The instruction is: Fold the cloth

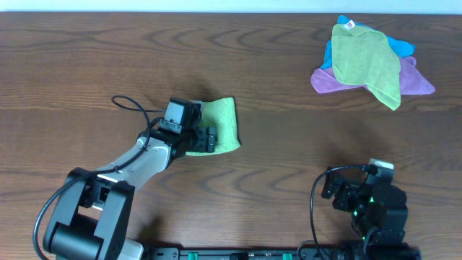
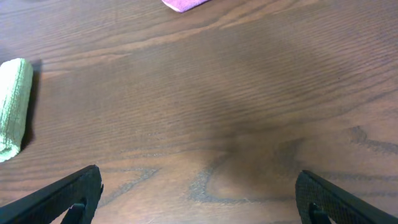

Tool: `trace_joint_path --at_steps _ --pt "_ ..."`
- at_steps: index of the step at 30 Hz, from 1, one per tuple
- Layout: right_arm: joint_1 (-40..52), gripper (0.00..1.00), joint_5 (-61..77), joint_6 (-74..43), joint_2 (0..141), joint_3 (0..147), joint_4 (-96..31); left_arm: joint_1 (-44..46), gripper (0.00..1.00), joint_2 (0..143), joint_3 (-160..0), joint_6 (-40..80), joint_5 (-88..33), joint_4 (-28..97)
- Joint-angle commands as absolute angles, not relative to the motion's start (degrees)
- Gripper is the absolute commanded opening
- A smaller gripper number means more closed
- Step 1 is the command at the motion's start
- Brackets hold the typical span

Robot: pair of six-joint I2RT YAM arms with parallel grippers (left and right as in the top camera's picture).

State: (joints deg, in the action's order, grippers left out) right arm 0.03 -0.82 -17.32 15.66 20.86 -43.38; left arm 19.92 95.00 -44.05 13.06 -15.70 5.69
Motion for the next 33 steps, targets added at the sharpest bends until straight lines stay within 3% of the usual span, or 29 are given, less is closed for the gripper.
trace_joint_path --at_steps 1,3,6,8,9,10,11,13,17,21,25,30,33 --pt "0.47 0.99 -0.60 -16.67 15.20 20.34 -43.31 20.01 0.75 96.42 -44.03 13.37 -15.40 5.93" --pt "0.47 0.99 -0.60 -16.67 15.20 20.34 -43.31 20.01 0.73 96.42 -44.03 13.54 -14.35 5.96" --pt "0.47 0.99 -0.60 -16.67 15.20 20.34 -43.31 20.01 0.58 96.42 -44.03 13.91 -13.43 5.96" --pt "0.47 0.99 -0.60 -16.69 15.20 20.34 -43.31 20.01 0.27 96.42 -44.03 14.24 -12.97 5.96" --pt "0.47 0.99 -0.60 -16.67 15.20 20.34 -43.31 20.01 0.26 96.44 -44.03 14.22 -12.88 5.96" --pt "0.47 0.99 -0.60 -16.67 15.20 20.34 -43.31 20.01 0.41 96.42 -44.03 14.22 -12.86 5.93" --pt "0.47 0.99 -0.60 -16.69 15.20 20.34 -43.31 19.99 0.47 96.42 -44.03 14.22 -12.84 5.93" --pt "0.47 0.99 -0.60 -16.67 15.20 20.34 -43.31 19.94 0.40 96.42 -44.03 14.22 -12.43 5.96" --pt "0.47 0.99 -0.60 -16.69 15.20 20.34 -43.31 19.94 0.36 96.42 -44.03 14.26 -11.40 5.93" --pt "0.45 0.99 -0.60 -16.67 15.20 20.34 -43.31 19.90 0.22 96.42 -44.03 14.24 -11.38 5.93" --pt "0.47 0.99 -0.60 -16.67 15.22 20.34 -43.31 19.90 0.21 96.42 -44.03 14.28 -10.74 5.93" --pt "0.47 0.99 -0.60 -16.69 15.22 20.34 -43.31 19.90 0.06 96.42 -44.03 14.37 -9.61 5.91" --pt "0.47 0.99 -0.60 -16.67 15.20 20.34 -43.31 19.90 0.06 96.42 -44.03 14.37 -9.41 5.91"
